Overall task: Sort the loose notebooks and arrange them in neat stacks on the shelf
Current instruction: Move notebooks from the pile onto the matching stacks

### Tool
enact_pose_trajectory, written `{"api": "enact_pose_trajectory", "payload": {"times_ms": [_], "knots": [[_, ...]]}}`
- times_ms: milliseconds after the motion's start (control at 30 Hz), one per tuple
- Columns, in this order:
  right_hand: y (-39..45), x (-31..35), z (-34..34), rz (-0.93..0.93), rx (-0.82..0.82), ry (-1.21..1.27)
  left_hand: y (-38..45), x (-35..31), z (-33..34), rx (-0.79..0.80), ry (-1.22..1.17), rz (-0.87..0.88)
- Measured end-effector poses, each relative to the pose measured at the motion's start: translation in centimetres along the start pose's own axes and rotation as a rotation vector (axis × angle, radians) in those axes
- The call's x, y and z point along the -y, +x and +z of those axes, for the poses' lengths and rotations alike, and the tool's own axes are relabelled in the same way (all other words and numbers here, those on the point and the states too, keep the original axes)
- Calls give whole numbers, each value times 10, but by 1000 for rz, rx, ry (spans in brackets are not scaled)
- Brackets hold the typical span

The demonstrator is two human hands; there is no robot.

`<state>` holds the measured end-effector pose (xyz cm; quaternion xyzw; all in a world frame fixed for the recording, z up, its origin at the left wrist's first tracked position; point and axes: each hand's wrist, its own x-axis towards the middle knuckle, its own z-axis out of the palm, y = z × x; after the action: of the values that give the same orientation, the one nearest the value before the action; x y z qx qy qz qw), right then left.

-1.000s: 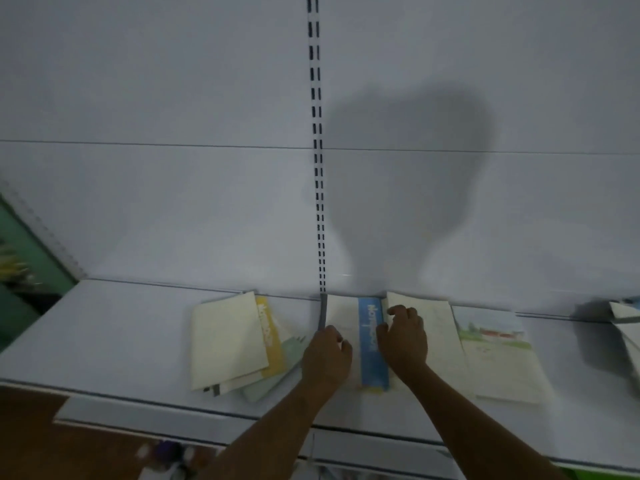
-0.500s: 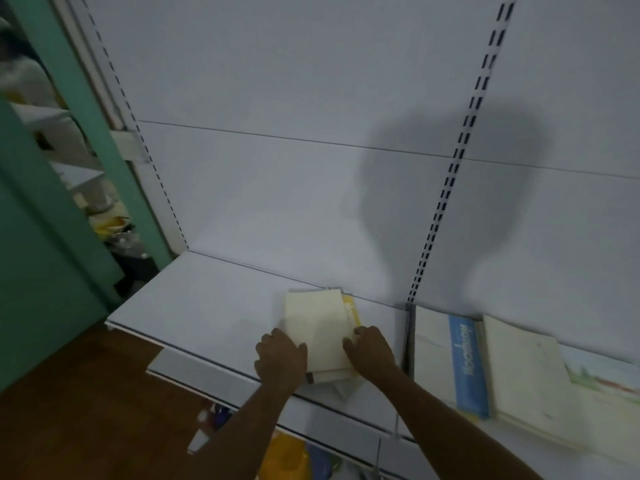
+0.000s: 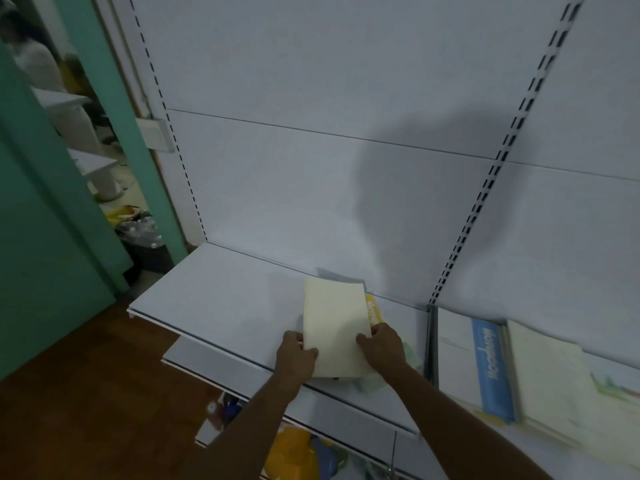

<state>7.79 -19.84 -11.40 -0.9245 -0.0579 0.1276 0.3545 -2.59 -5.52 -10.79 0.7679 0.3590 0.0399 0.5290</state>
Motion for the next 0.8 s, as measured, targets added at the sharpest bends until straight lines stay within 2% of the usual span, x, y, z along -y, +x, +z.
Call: {"api": "enact_pose_trajectory", "payload": {"times_ms": [233, 500, 633, 800], "knots": [[1, -13, -31, 12, -104, 131, -8, -30, 23, 27, -117, 52], [-1, -80, -105, 122, -240, 105, -31, -71, 108, 141, -65, 165], [-5, -111, -141, 181, -322, 169, -46, -92, 150, 201, -34, 221], [-16, -155, -191, 253, -414, 111, -70, -119, 202, 311, -9, 301]]}}
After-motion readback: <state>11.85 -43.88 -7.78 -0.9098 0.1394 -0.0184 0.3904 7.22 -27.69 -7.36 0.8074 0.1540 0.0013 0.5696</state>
